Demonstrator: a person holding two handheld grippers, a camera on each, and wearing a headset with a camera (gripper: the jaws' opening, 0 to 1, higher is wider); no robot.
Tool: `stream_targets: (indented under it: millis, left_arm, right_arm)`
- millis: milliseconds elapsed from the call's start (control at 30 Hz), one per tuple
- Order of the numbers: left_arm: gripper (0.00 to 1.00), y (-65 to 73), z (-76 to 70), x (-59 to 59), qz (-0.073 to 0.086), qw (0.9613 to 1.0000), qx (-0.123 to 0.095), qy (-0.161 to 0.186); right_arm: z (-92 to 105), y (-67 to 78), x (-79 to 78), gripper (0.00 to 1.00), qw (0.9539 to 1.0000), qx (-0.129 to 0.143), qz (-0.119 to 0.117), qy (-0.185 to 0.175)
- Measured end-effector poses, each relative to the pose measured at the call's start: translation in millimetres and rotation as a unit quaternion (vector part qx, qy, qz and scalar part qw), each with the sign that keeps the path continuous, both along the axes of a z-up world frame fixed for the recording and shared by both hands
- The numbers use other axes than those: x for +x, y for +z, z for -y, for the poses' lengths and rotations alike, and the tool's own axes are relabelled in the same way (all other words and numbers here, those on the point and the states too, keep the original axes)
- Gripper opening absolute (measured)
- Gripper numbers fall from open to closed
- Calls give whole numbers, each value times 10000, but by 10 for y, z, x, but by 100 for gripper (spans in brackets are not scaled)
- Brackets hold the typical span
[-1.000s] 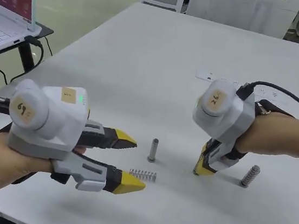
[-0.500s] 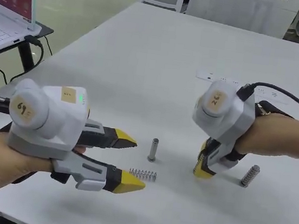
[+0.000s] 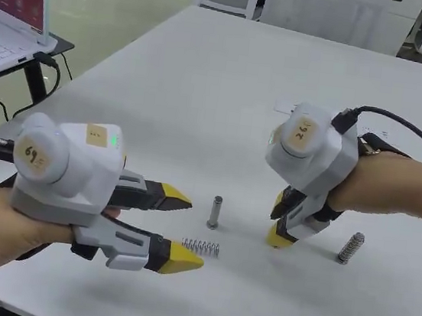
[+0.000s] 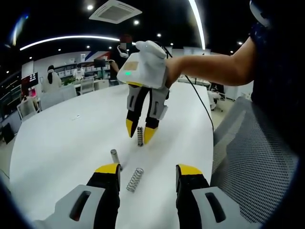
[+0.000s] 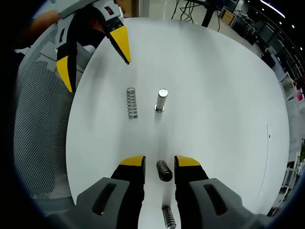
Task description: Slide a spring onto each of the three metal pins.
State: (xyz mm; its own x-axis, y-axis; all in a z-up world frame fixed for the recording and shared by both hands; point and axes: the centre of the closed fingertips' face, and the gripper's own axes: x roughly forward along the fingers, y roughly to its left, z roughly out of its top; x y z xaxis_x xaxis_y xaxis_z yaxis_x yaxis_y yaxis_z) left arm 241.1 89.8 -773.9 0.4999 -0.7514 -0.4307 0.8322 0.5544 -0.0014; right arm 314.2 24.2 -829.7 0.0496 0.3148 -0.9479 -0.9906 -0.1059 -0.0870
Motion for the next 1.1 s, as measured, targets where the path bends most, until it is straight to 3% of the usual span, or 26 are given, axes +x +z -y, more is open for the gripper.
stream_targets:
  millis: [433,1100]
  left_arm:
    - [41,-4,-8,-9,-3,10000,21,24]
    - [41,-34,-31,-25,-31,10000,69,37]
  right_arm:
    - [-195,65,-187,22,9996,132,-67,246]
    - [-553,-52,-473,17,9973,251,-179,671]
